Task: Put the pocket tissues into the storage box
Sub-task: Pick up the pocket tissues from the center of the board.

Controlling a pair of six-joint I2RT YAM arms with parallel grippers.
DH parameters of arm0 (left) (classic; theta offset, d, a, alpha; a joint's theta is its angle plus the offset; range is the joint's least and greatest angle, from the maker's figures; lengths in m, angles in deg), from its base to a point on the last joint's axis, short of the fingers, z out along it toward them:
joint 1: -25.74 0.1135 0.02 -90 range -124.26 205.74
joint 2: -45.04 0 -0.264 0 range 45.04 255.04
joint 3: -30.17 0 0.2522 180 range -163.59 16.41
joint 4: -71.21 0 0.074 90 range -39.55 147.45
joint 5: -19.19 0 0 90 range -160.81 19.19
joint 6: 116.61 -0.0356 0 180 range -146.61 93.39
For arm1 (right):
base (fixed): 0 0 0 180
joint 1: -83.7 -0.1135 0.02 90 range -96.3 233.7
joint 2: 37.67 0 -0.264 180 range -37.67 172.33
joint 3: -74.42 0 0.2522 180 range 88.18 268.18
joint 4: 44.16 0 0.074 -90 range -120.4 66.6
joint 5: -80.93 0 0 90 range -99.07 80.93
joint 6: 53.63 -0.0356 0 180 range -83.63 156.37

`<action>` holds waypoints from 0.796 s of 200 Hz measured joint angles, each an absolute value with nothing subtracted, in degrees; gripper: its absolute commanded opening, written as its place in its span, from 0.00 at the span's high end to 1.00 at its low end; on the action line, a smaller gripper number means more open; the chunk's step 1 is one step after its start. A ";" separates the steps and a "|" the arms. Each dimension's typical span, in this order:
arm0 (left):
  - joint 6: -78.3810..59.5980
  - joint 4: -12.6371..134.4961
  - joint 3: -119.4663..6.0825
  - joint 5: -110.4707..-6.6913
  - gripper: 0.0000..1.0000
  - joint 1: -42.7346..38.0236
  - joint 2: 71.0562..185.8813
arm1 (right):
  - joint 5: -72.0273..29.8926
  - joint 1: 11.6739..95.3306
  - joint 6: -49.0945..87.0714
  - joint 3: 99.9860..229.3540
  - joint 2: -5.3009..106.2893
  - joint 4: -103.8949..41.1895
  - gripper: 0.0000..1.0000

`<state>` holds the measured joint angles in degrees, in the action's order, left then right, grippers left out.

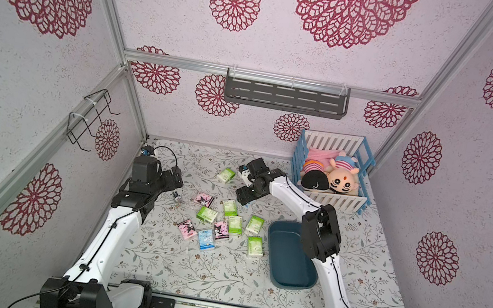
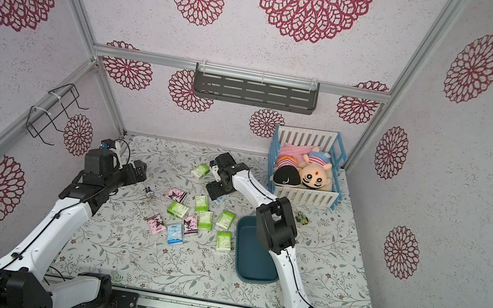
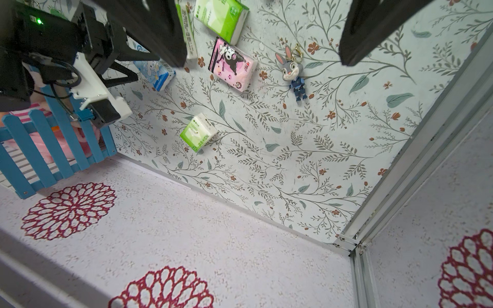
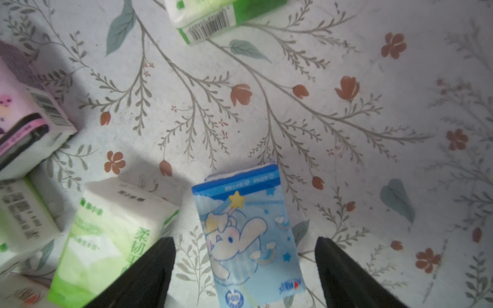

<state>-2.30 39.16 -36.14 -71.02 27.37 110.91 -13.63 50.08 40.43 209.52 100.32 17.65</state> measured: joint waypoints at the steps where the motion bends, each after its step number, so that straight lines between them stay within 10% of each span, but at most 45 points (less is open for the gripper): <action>1: -2.30 39.16 -36.14 -71.02 0.03 27.37 110.91 | -13.60 50.08 40.43 209.65 100.43 17.63 0.12; 121: -2.56 38.88 -36.12 -71.11 0.03 27.28 110.91 | -13.41 50.08 41.43 211.53 103.01 18.44 0.29; 159: -2.56 38.51 -36.12 -71.15 0.03 27.28 110.91 | -13.36 50.08 41.74 211.53 103.60 18.61 0.48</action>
<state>-2.56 38.51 -36.12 -71.15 27.28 110.91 -13.36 50.08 41.74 211.53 103.60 18.61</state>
